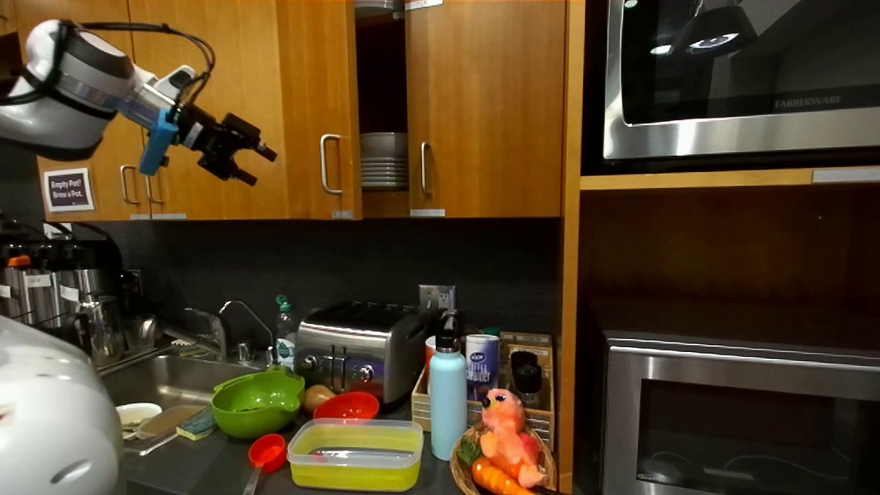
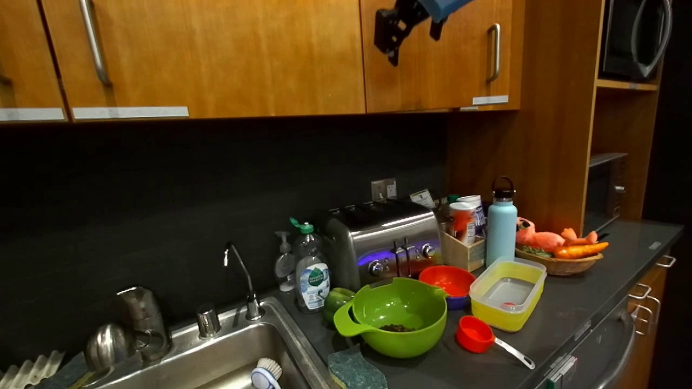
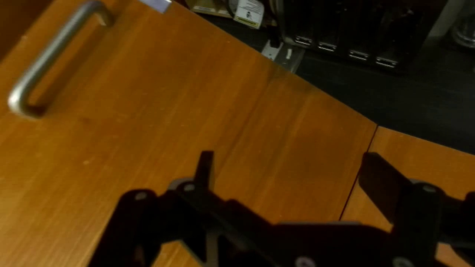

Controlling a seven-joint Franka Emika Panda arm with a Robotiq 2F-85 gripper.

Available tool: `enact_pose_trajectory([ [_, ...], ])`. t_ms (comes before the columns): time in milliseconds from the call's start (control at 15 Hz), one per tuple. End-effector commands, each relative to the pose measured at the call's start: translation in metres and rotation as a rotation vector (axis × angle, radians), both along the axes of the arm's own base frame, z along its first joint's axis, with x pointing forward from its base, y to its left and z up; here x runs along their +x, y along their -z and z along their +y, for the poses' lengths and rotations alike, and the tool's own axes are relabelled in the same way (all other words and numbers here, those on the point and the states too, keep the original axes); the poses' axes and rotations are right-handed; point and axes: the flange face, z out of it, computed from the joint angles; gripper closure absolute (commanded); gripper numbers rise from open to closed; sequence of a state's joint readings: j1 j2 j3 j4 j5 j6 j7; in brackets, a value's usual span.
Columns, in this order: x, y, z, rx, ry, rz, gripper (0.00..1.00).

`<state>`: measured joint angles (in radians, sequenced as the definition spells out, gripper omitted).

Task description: Close the top left cabinet door

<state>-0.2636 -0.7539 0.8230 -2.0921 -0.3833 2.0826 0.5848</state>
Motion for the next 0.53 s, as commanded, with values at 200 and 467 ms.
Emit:
enact_pose_trajectory([
  [200,-0.096,-0.060,0.048,-0.338,0.127,-0.011,0.00],
  [467,-0.110,-0.073,0.048,-0.522,0.179,-0.047,0.00],
])
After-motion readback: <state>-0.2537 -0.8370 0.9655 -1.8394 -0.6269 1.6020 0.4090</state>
